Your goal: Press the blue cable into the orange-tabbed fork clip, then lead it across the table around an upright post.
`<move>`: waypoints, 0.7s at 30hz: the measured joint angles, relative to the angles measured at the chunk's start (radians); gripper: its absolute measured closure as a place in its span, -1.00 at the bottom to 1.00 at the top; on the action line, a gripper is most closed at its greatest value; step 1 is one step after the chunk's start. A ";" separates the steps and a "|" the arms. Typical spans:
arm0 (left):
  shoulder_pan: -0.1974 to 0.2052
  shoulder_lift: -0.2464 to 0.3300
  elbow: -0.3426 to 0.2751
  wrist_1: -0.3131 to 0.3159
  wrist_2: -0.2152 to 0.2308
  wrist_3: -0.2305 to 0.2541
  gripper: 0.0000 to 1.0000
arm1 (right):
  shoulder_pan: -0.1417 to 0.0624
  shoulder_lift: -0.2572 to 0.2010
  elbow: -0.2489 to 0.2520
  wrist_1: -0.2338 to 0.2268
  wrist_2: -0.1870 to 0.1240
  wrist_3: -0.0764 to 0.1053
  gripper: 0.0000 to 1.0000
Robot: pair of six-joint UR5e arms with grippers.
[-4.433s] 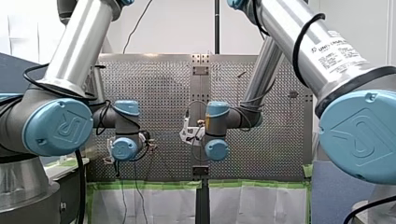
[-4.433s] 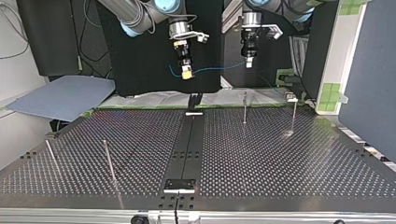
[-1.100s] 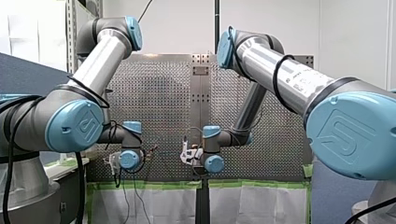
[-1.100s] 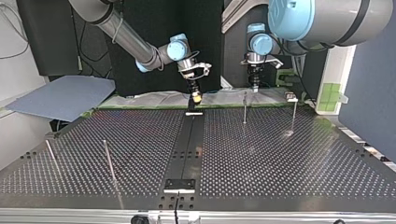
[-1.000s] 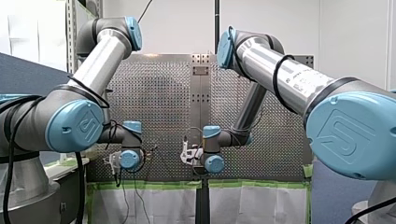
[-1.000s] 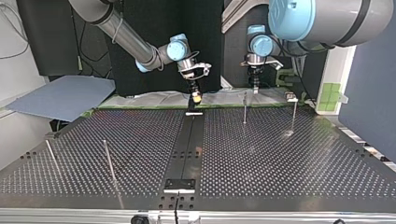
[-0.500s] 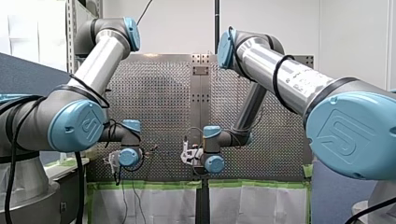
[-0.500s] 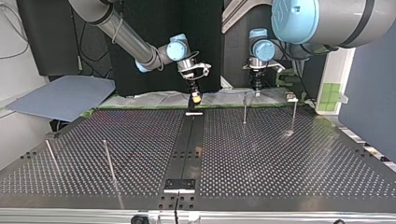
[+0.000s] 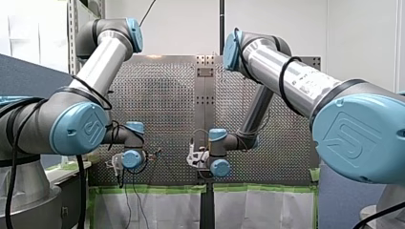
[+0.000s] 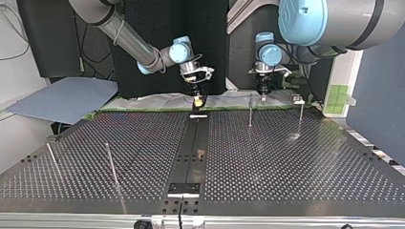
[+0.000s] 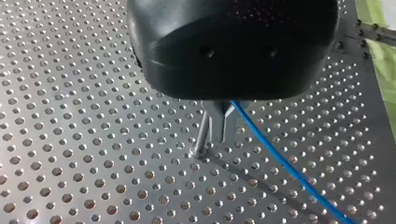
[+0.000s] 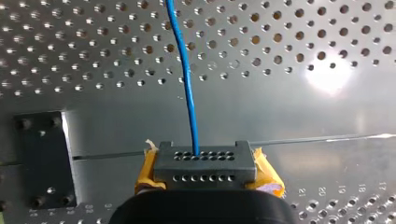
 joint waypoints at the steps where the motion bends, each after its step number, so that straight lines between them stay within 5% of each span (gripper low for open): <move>1: 0.000 0.000 0.003 -0.002 0.001 -0.002 1.00 | -0.001 0.000 -0.002 -0.002 0.000 0.002 1.00; 21: 0.012 -0.005 0.014 -0.008 0.027 -0.040 1.00 | -0.017 0.045 -0.043 0.047 -0.002 0.010 1.00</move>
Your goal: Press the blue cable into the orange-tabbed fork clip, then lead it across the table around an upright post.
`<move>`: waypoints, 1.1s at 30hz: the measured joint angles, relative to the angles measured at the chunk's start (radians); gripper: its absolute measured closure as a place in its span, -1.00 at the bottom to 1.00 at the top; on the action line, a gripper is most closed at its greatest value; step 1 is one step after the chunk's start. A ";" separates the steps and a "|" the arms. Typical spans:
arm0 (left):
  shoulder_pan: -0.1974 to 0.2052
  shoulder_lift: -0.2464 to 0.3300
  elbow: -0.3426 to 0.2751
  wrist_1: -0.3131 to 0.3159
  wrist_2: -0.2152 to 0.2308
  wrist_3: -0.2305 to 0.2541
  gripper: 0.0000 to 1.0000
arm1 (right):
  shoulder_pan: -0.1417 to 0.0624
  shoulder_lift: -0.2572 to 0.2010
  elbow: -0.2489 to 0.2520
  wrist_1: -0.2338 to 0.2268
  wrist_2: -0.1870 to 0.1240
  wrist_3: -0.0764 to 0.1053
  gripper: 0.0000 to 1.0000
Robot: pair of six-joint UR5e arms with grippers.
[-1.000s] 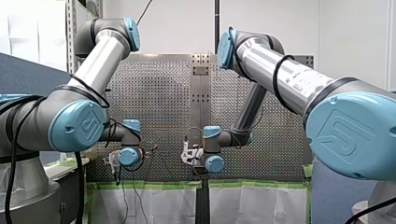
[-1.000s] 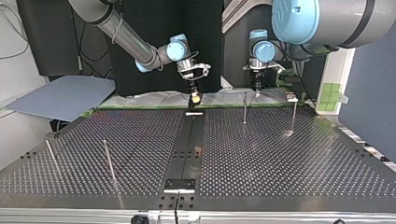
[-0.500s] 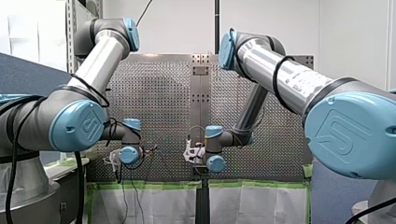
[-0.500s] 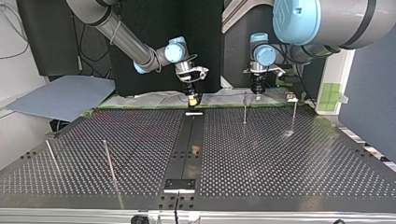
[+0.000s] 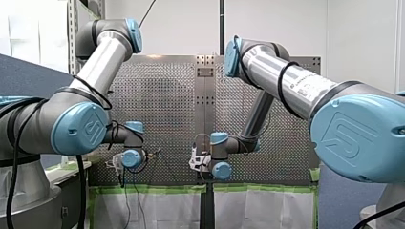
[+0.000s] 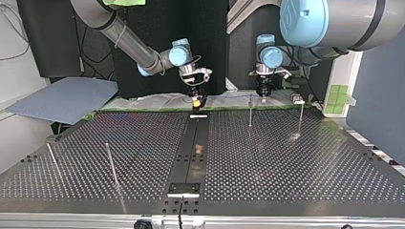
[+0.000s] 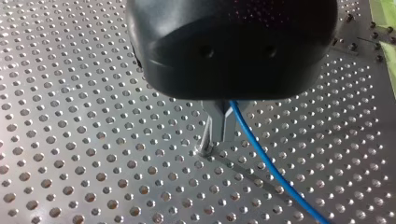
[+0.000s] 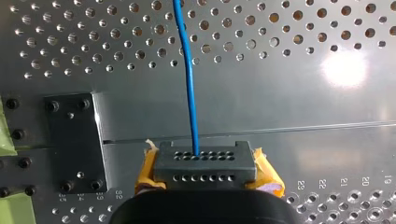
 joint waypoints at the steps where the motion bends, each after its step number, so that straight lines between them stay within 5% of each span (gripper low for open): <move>1: 0.000 -0.003 0.002 0.000 0.001 -0.002 1.00 | 0.000 0.000 -0.001 0.000 0.000 0.000 1.00; 15: 0.011 -0.041 0.055 -0.030 0.019 -0.023 1.00 | -0.007 0.002 -0.006 -0.001 0.008 0.000 1.00; 33: 0.035 -0.041 0.092 -0.049 0.040 -0.042 1.00 | -0.052 0.003 -0.040 0.018 0.034 0.009 1.00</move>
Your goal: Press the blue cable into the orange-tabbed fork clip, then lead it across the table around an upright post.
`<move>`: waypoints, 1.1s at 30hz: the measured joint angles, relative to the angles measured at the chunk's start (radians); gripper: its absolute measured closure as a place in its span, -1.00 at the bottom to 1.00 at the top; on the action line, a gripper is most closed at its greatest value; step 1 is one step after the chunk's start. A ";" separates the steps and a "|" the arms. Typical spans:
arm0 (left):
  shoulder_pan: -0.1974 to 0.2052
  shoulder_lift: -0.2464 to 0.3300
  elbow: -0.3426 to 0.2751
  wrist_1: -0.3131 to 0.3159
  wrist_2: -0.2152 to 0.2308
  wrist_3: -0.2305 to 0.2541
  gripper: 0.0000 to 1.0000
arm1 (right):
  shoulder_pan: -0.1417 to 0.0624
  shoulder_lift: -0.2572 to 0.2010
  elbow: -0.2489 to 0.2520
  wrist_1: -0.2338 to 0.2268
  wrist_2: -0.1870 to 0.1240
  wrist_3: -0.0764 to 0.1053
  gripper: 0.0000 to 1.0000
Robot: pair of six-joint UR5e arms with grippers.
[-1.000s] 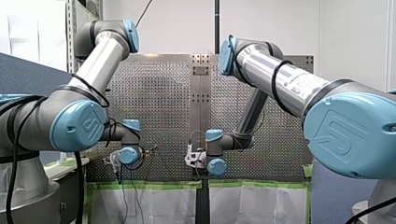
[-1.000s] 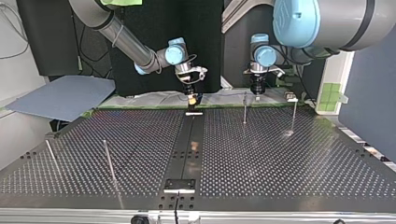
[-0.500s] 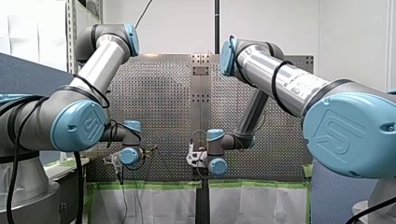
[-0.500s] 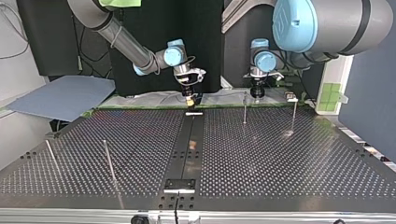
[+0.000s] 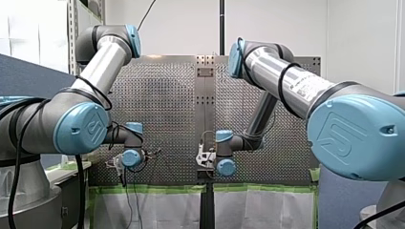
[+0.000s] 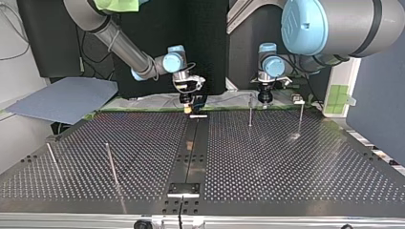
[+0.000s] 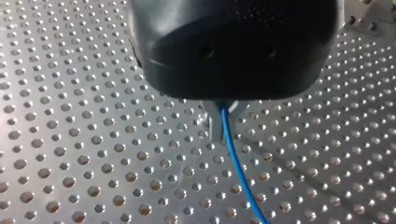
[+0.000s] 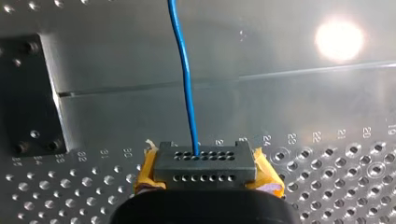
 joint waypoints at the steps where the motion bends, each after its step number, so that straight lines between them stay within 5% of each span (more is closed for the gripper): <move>1: 0.001 0.000 0.001 0.000 0.001 -0.001 1.00 | -0.003 0.000 -0.004 0.003 0.000 0.000 1.00; 12: 0.004 0.000 0.038 -0.019 0.026 -0.040 1.00 | -0.022 0.000 -0.032 0.023 0.000 0.000 1.00; 22: 0.003 0.000 0.044 -0.062 -0.026 -0.043 1.00 | -0.029 0.000 -0.036 0.021 -0.004 0.000 1.00; 23: 0.004 0.000 0.044 -0.070 -0.021 -0.036 0.65 | -0.029 0.000 -0.036 0.021 -0.004 0.000 1.00; 24: 0.005 0.000 0.044 -0.077 -0.016 -0.030 0.65 | -0.029 0.000 -0.036 0.022 -0.005 0.000 1.00; 26: 0.006 0.000 0.044 -0.097 0.001 -0.011 0.13 | -0.029 0.000 -0.036 0.022 -0.006 0.000 1.00; 31: 0.006 0.001 0.044 -0.143 0.035 0.035 0.13 | -0.029 0.000 -0.036 0.024 -0.007 0.000 1.00; 32: 0.006 0.001 0.043 -0.154 0.037 0.046 -0.63 | -0.028 0.000 -0.036 0.024 -0.007 0.000 1.00; 33: 0.006 0.001 0.044 -0.162 0.039 0.054 -0.63 | -0.028 0.000 -0.036 0.024 -0.008 0.000 1.00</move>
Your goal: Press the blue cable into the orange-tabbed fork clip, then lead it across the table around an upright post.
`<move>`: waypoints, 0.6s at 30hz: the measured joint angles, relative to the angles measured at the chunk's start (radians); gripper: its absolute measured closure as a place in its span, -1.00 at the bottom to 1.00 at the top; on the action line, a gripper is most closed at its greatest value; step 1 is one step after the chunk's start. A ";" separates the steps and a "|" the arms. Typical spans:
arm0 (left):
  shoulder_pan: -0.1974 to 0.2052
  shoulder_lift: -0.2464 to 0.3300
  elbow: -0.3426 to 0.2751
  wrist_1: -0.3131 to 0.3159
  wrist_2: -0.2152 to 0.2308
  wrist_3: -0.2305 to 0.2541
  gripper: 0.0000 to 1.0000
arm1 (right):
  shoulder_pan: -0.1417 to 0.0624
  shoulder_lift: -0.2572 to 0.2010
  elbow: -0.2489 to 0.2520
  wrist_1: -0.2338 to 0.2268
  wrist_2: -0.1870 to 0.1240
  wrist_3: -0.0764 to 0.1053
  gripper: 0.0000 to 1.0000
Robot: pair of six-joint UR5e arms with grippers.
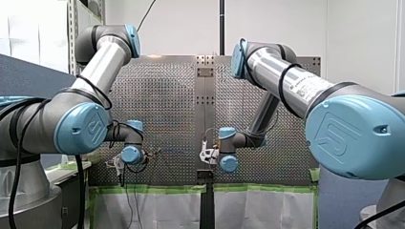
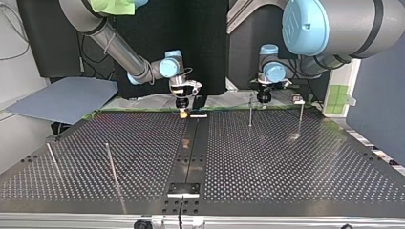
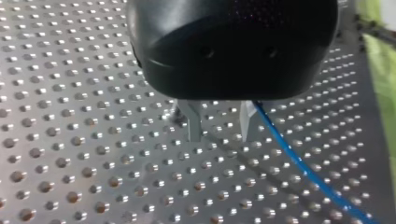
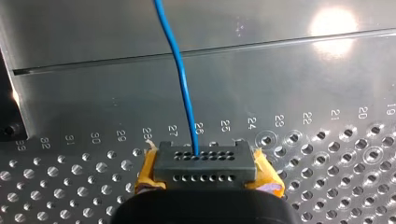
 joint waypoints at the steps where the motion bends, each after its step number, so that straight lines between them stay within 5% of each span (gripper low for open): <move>1: 0.000 0.000 0.000 -0.008 0.003 0.008 -0.80 | 0.001 0.000 0.000 0.000 0.000 0.000 1.00; 2: 0.001 -0.001 0.000 -0.020 0.009 0.020 -1.00 | 0.001 0.000 0.000 0.000 0.000 0.000 1.00; 11: 0.008 0.001 -0.024 -0.114 0.091 0.108 -1.00 | 0.003 0.000 0.000 0.000 0.000 -0.001 1.00; 18: 0.015 0.025 -0.061 -0.134 0.125 0.119 -1.00 | 0.005 0.000 0.000 0.001 0.000 -0.001 1.00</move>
